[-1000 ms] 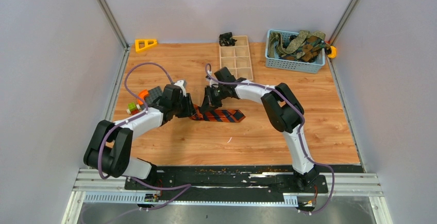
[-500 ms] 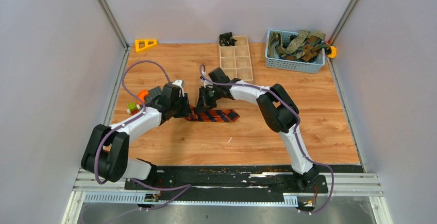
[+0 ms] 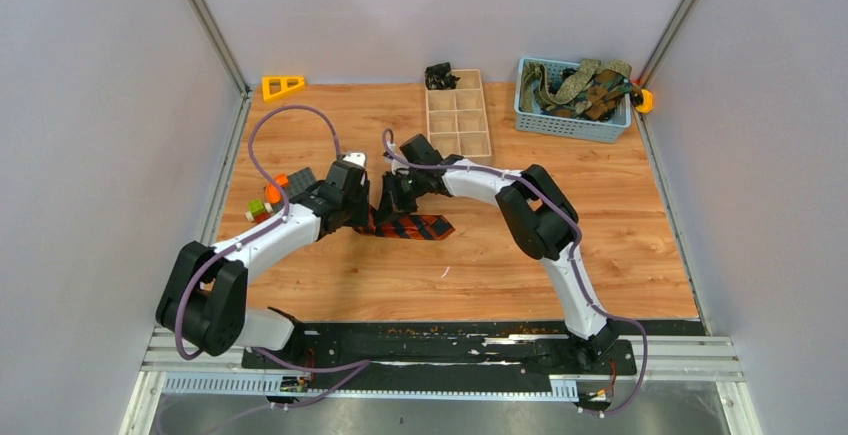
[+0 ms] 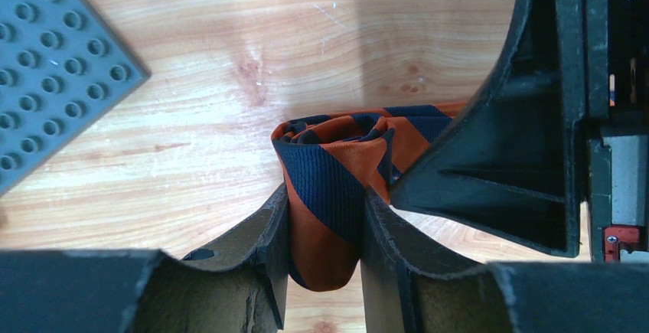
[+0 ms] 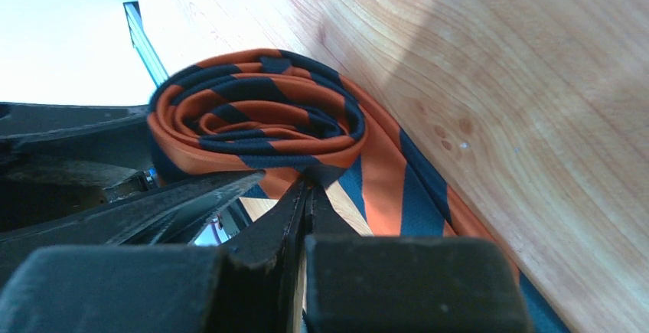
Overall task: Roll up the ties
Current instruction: Roll the tie at the center of the board.
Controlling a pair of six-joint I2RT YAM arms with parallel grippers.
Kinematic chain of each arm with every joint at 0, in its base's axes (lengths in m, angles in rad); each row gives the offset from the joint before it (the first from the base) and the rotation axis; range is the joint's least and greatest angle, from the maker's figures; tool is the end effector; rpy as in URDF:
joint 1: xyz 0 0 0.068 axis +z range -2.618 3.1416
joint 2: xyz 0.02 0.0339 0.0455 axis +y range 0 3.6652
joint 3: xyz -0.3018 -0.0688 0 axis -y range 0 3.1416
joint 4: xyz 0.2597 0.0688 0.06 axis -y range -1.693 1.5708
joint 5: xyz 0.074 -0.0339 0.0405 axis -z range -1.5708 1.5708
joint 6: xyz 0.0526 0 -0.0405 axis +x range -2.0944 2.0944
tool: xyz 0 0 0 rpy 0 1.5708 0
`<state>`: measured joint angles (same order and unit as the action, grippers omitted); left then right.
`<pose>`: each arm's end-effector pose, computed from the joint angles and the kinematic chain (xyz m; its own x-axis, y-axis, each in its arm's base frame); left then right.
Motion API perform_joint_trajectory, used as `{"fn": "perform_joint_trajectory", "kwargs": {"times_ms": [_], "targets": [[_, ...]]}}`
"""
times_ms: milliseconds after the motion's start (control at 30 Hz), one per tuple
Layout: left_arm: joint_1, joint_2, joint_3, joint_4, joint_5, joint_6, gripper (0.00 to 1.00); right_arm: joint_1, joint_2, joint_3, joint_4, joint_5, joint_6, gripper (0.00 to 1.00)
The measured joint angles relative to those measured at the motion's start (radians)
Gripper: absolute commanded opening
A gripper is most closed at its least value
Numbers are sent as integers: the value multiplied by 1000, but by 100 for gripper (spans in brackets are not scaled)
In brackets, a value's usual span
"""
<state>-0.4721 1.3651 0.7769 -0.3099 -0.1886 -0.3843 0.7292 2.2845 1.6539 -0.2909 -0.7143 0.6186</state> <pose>0.2592 -0.1213 0.2165 -0.7742 -0.0182 -0.6326 0.0565 0.9936 -0.0977 0.3734 0.3798 0.1464 -0.9471 -0.2587 -0.1900 -0.3063 0.5518 0.7757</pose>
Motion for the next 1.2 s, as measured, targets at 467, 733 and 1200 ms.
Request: {"fn": "perform_joint_trajectory", "kwargs": {"times_ms": [467, 733, 1200], "targets": [[-115, 90, 76, -60, -240, 49, 17, -116, -188, -188, 4, 10, -24, 15], [-157, 138, 103, -75, -328, 59, 17, -149, -250, -266, 20, 26, -43, 37], [-235, 245, 175, -128, -486, 61, 17, -219, -349, -352, 21, 60, -49, 41]]}}
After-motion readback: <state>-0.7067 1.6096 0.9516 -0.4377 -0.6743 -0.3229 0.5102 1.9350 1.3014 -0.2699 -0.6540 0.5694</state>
